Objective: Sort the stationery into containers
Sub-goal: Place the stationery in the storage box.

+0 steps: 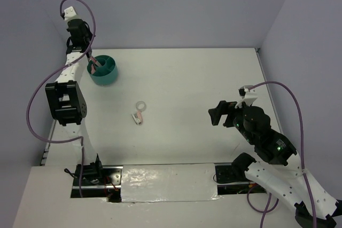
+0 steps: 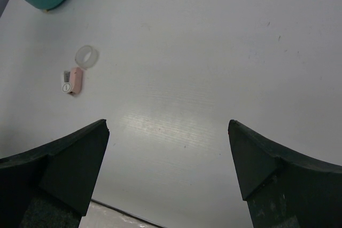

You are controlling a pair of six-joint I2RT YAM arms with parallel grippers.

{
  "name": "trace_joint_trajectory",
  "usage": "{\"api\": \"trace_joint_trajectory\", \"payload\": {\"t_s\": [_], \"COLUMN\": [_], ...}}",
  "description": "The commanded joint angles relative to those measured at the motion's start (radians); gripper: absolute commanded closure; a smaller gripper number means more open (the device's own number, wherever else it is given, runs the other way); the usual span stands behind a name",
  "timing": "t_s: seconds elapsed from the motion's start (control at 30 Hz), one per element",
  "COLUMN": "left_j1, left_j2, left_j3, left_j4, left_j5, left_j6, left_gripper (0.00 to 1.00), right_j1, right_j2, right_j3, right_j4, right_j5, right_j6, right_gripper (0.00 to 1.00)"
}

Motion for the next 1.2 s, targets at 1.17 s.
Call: {"api": "trace_joint_trajectory", "payload": {"t_s": [1.17], "left_j1": [-0.012], "left_j2": [0.028], "left_j3": [-0.234], "left_j4": [0.285], "left_j5": [0.128], "left_j6": [0.001], "left_gripper": [0.86], "right_j1": [-0.002], "right_j2": [-0.001], "right_j3": [0.006], "right_j4": [0.068], "right_j5": [-0.064], "right_j6": [-0.047], "right_gripper": [0.00]}}
